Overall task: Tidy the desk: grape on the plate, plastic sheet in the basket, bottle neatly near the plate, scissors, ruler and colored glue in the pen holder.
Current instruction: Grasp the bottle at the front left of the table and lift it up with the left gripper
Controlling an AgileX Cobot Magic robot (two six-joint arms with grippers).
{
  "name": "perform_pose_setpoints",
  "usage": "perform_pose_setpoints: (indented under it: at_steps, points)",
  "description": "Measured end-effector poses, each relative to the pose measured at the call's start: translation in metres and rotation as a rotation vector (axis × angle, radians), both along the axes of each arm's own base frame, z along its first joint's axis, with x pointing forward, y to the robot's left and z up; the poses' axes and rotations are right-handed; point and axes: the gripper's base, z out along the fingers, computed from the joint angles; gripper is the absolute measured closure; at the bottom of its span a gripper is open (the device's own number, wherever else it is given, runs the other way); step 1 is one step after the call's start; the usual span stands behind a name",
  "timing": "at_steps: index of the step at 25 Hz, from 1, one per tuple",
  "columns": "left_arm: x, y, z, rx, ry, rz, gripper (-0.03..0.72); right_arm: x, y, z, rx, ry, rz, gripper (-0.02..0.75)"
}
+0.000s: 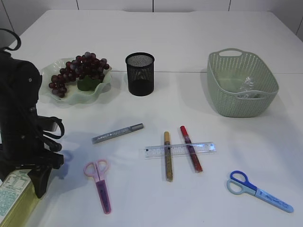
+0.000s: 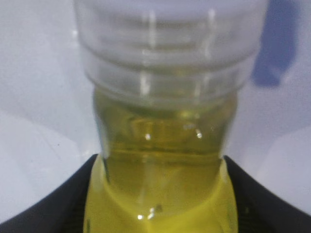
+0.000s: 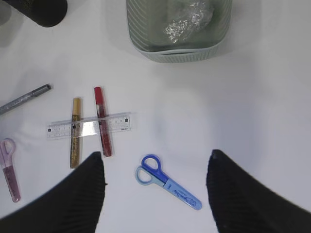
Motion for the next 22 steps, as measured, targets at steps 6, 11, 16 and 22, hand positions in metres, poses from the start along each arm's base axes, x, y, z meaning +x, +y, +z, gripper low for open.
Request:
perform_pose_setpoints:
  at_steps: [6, 11, 16, 22]
  points:
    - [0.000, 0.000, 0.000, -0.001, 0.000, -0.002, 0.230, 0.000, 0.000, 0.000, -0.001, 0.000, 0.002, 0.225]
    - [-0.008, 0.002, 0.004, -0.019, -0.065, -0.004, 0.232, 0.000, 0.000, 0.000, -0.001, 0.000, 0.002, 0.225]
    - [-0.023, 0.006, 0.007, -0.048, -0.154, 0.000, 0.232, 0.000, 0.000, 0.000, -0.001, 0.000, 0.002, 0.225]
    - [-0.026, 0.007, 0.018, -0.081, -0.258, 0.006, 0.232, 0.000, 0.000, 0.000, -0.001, -0.002, 0.002, 0.225]
